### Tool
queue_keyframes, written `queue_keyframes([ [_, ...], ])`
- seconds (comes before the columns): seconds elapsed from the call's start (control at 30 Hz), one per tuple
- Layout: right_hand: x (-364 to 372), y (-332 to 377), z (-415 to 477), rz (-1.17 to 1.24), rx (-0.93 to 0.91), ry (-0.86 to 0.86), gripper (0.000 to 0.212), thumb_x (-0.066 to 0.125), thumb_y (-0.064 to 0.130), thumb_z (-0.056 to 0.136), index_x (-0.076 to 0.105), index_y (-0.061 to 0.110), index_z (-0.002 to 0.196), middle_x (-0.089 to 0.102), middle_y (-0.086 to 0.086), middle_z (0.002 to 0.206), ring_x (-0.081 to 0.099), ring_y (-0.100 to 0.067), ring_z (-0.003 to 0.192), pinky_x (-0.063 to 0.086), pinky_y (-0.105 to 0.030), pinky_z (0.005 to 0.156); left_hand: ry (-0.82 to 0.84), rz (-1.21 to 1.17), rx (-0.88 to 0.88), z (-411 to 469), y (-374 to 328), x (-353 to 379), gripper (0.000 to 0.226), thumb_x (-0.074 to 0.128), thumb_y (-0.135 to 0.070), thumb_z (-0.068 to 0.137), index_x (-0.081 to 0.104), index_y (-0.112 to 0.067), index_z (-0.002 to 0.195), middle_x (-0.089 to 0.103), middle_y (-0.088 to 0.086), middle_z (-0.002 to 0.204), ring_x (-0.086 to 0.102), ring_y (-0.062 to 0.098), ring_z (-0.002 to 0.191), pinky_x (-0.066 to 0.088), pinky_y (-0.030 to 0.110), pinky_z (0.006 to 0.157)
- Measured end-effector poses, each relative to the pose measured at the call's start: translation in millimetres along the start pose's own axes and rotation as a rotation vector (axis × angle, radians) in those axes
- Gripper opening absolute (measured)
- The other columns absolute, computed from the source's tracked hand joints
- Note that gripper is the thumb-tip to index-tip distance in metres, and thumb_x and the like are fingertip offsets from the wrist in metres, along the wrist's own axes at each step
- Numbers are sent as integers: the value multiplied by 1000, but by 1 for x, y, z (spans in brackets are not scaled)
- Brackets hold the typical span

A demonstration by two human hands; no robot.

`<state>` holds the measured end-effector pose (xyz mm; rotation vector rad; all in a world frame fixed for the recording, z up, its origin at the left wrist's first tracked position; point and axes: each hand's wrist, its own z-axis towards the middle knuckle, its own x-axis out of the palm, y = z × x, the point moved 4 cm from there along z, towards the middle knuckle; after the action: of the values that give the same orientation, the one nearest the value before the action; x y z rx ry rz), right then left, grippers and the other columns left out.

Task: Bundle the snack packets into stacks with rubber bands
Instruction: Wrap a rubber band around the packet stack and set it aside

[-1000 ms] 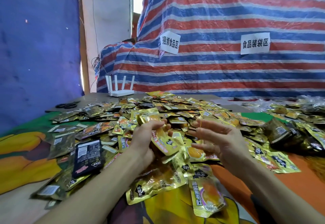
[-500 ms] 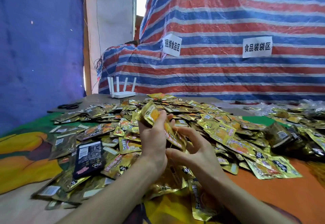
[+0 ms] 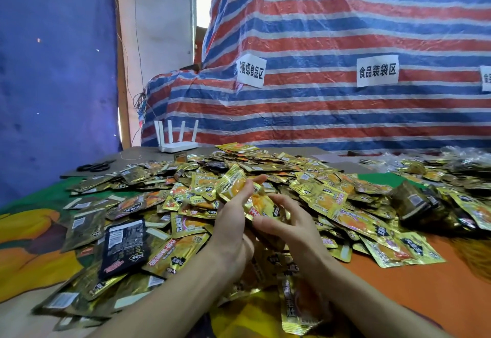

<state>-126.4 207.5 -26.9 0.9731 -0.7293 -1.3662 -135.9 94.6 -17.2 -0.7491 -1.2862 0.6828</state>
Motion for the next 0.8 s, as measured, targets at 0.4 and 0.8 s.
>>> queue_keyframes([
  [0.4, -25, 19, -6, -6, 180, 102, 36, 84, 15, 79, 72, 18, 112, 76, -8, 104, 73, -23, 96, 60, -35, 76, 169, 95, -132, -2, 10, 3, 42, 67, -37, 84, 73, -13, 119, 67, 23, 123, 65, 41, 114, 47, 58, 104],
  [0.8, -184, 43, 11, -739, 261, -546, 15, 72, 9, 82, 66, 23, 79, 72, -6, 76, 70, -25, 71, 59, -42, 66, 111, 267, 167, -4, -8, 0, 50, 58, -40, 75, 64, -14, 117, 76, 2, 102, 70, 21, 96, 48, 40, 88],
])
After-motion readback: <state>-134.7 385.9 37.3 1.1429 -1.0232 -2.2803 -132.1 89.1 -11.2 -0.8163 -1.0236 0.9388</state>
